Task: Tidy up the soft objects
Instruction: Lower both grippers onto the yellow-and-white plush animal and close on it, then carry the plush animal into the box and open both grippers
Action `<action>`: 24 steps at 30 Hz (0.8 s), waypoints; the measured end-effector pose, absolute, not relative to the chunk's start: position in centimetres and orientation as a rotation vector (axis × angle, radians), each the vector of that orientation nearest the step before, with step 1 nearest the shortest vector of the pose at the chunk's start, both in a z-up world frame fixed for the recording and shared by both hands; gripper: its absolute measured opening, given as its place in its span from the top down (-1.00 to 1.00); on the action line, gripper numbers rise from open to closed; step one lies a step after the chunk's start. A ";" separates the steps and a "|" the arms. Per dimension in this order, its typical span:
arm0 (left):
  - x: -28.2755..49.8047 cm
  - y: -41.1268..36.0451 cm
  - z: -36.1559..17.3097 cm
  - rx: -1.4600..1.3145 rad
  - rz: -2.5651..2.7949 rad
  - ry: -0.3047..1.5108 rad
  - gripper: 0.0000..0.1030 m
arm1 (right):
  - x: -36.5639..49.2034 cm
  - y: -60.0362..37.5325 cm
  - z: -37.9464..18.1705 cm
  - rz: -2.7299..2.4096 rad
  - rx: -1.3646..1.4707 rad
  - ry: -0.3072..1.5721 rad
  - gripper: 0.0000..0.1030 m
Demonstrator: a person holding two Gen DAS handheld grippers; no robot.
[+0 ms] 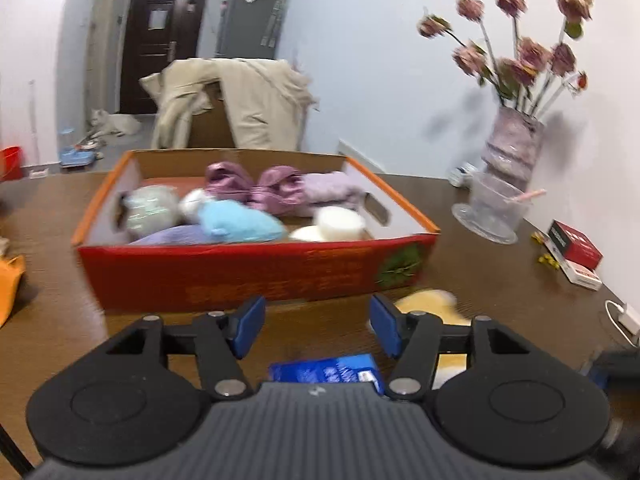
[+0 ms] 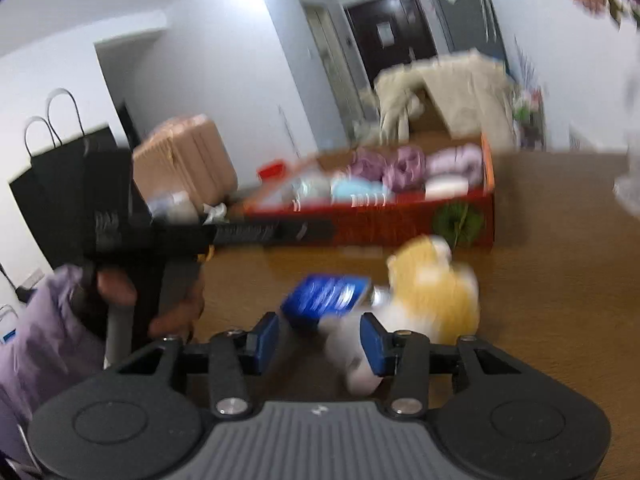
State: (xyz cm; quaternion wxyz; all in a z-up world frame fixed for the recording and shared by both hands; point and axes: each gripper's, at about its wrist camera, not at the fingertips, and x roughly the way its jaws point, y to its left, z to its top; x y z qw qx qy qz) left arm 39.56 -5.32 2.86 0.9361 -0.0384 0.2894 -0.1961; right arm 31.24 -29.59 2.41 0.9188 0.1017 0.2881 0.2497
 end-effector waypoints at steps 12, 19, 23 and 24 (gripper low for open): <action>34.2 -6.6 -0.1 -0.273 -0.533 0.744 -0.03 | 35.1 -31.0 -1.3 0.267 0.252 0.644 0.13; 31.3 -6.7 -1.0 -0.350 -0.608 0.770 0.28 | 29.1 -30.8 -1.4 0.305 0.375 0.665 0.23; 27.7 -5.3 -1.2 -0.365 -0.582 0.781 0.26 | 25.0 -30.1 -1.2 0.302 0.362 0.663 0.25; 26.6 -4.8 -1.2 -0.375 -0.581 0.780 0.26 | 24.0 -29.8 -1.1 0.292 0.350 0.659 0.25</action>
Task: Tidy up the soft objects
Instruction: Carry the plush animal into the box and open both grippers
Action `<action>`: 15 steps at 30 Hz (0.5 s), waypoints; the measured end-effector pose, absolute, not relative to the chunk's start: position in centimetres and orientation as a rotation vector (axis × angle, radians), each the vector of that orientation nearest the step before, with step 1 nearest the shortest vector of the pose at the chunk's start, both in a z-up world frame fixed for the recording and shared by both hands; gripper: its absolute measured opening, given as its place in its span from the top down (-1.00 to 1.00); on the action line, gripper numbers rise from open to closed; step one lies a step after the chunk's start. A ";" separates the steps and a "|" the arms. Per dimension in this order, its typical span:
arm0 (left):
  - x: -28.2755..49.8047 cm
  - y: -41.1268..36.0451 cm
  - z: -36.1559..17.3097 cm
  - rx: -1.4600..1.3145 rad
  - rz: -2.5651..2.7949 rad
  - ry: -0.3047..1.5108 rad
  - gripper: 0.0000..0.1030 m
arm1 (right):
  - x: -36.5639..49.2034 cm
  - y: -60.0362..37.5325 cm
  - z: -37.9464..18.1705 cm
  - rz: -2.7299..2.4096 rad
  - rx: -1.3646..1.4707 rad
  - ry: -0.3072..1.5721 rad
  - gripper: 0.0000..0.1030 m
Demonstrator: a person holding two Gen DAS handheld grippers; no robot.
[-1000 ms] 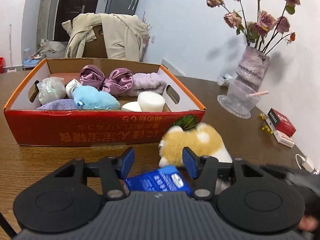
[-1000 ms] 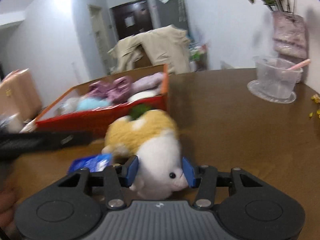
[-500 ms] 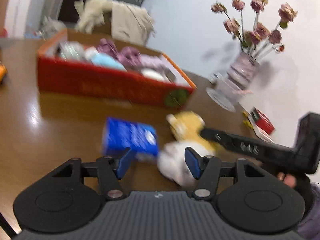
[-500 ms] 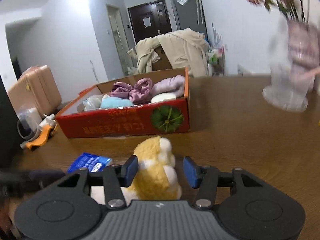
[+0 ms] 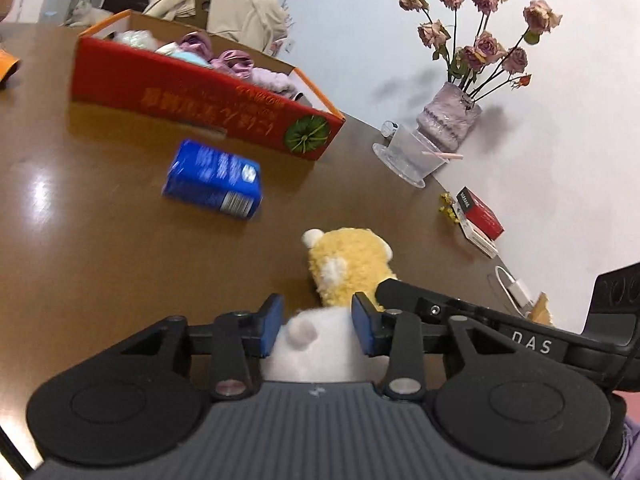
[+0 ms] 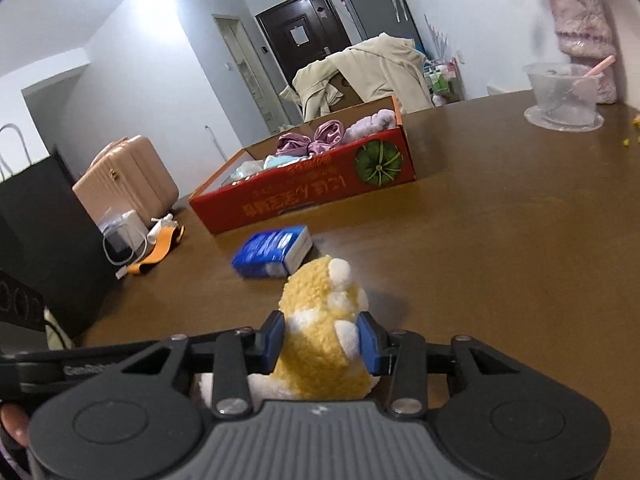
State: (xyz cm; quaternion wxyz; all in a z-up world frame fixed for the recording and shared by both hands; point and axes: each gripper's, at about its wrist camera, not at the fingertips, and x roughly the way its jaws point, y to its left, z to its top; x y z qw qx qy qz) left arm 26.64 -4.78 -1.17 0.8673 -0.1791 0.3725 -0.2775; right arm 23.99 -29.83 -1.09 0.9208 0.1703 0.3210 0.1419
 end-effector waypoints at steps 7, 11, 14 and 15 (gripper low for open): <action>21.5 -3.0 -1.1 -0.383 -0.579 0.800 0.09 | 19.9 -28.2 -0.7 0.258 0.336 0.645 0.25; 19.7 -2.5 -1.2 -0.399 -0.568 0.804 0.09 | 17.9 -27.7 -0.8 0.239 0.340 0.633 0.25; 18.7 -2.3 -1.3 -0.405 -0.557 0.809 0.09 | 16.9 -27.7 -0.9 0.228 0.351 0.625 0.25; 18.3 -2.3 -1.3 -0.410 -0.553 0.807 0.08 | 16.6 -27.6 -1.0 0.225 0.353 0.621 0.25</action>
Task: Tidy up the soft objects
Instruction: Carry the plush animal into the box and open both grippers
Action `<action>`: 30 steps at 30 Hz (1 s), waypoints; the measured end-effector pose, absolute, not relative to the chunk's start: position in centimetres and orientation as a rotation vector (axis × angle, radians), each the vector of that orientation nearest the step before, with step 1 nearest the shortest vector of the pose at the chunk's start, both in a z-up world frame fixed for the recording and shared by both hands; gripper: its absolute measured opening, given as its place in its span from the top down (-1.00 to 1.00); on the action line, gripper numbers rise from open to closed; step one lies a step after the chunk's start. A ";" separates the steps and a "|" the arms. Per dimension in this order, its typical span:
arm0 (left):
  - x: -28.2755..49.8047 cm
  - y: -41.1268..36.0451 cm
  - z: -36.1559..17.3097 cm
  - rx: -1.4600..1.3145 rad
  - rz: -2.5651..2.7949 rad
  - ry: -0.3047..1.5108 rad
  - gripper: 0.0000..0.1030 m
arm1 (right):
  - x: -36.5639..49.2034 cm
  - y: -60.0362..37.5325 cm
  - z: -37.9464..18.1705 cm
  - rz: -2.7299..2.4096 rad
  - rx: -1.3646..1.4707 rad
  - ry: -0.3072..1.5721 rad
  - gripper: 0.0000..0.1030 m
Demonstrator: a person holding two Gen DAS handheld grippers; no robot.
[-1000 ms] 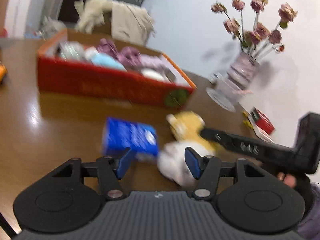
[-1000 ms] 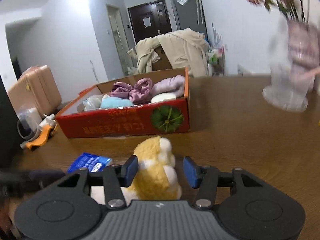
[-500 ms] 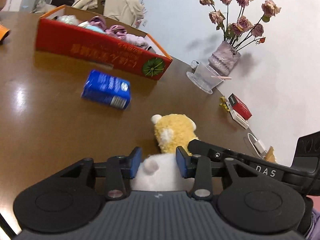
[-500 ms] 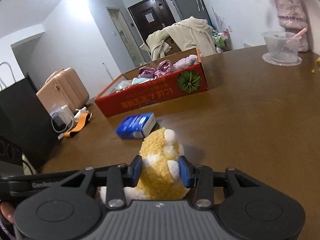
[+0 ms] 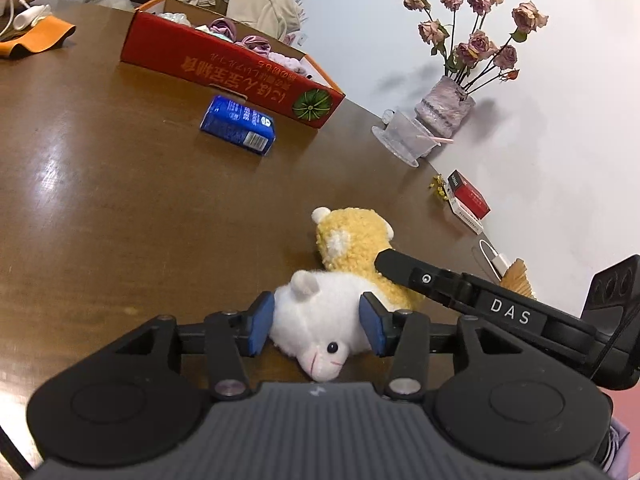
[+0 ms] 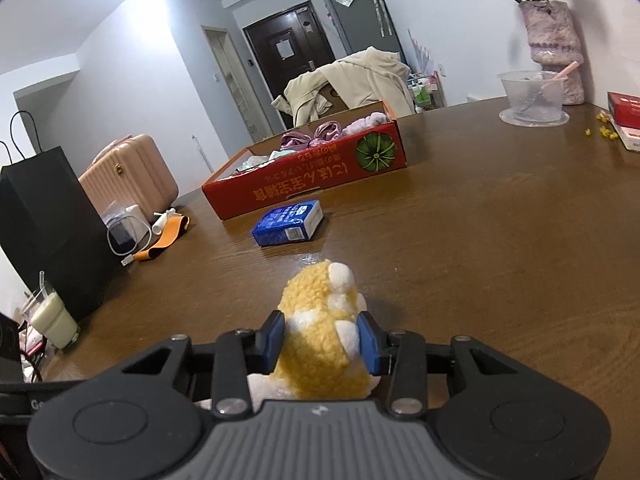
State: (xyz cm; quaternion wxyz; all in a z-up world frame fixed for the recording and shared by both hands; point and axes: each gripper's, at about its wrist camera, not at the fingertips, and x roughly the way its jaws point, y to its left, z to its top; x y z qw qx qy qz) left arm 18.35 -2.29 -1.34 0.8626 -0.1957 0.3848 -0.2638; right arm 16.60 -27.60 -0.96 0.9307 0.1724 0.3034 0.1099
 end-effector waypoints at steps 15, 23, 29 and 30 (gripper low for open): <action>20.4 -2.4 0.0 -0.436 -0.571 0.778 0.13 | 17.7 -27.9 1.2 0.220 0.356 0.566 0.25; 32.5 -3.4 5.9 -0.378 -0.613 0.638 0.13 | 28.5 -28.4 7.2 0.228 0.296 0.422 0.25; 44.5 -4.8 7.1 -0.376 -0.607 0.674 0.13 | 40.2 -28.6 8.1 0.202 0.281 0.416 0.25; 46.3 -5.1 6.7 -0.367 -0.605 0.684 0.13 | 42.1 -28.7 7.7 0.195 0.280 0.426 0.25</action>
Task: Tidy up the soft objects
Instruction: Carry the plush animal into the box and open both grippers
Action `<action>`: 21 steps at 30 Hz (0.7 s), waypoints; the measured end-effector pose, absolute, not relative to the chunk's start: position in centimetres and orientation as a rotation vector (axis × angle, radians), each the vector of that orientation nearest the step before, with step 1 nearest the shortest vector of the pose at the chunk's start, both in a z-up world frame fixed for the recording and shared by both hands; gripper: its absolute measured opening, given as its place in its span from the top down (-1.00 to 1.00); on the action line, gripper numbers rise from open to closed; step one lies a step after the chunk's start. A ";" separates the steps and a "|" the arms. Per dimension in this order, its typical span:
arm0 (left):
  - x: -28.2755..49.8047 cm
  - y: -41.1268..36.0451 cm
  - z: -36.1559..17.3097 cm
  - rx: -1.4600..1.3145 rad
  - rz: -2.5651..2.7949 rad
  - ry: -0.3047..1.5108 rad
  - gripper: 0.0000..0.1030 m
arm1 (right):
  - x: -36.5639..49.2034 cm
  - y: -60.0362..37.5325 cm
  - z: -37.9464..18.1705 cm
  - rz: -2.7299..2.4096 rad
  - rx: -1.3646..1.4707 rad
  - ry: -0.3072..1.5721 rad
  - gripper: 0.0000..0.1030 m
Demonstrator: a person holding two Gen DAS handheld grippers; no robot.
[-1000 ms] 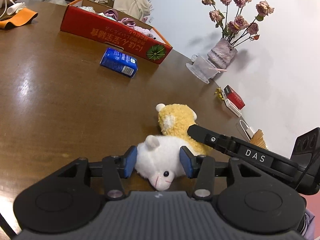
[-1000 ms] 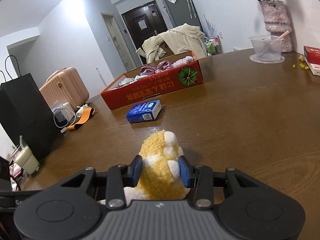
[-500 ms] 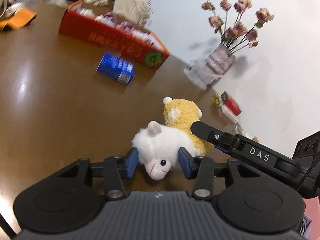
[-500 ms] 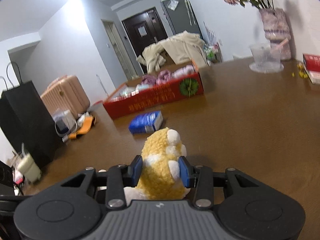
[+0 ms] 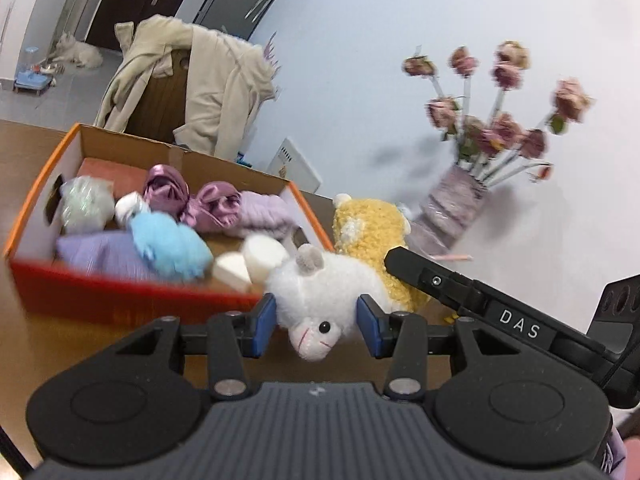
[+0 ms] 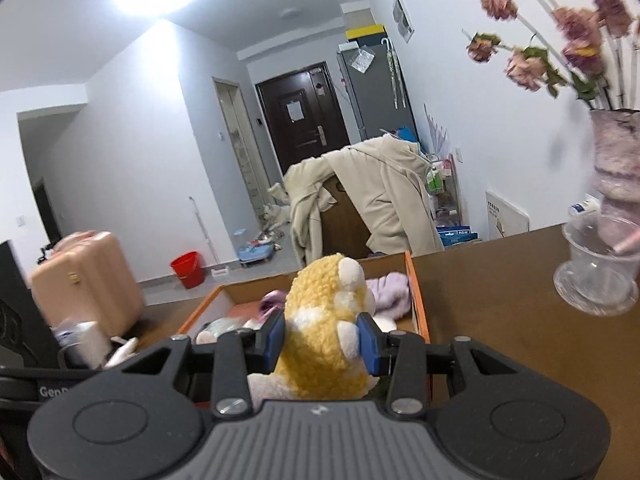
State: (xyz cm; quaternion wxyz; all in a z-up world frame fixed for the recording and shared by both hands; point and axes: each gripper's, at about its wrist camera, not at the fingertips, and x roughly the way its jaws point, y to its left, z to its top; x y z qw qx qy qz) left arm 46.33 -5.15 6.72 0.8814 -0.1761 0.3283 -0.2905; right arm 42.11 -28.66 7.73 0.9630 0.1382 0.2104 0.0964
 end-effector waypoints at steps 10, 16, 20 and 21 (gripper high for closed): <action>54.9 -7.5 1.8 -0.265 -0.533 0.809 0.29 | 52.2 -27.3 1.9 0.099 0.061 0.564 0.49; 54.7 -8.0 0.9 -0.224 -0.517 0.802 0.33 | 52.8 -25.6 0.9 0.091 -0.035 0.591 0.55; 53.7 -7.6 2.2 -0.220 -0.502 0.785 0.33 | 52.5 -26.0 1.2 0.110 -0.028 0.599 0.51; 53.2 -7.4 2.7 -0.213 -0.498 0.775 0.32 | 51.8 -26.3 1.5 0.120 -0.012 0.599 0.51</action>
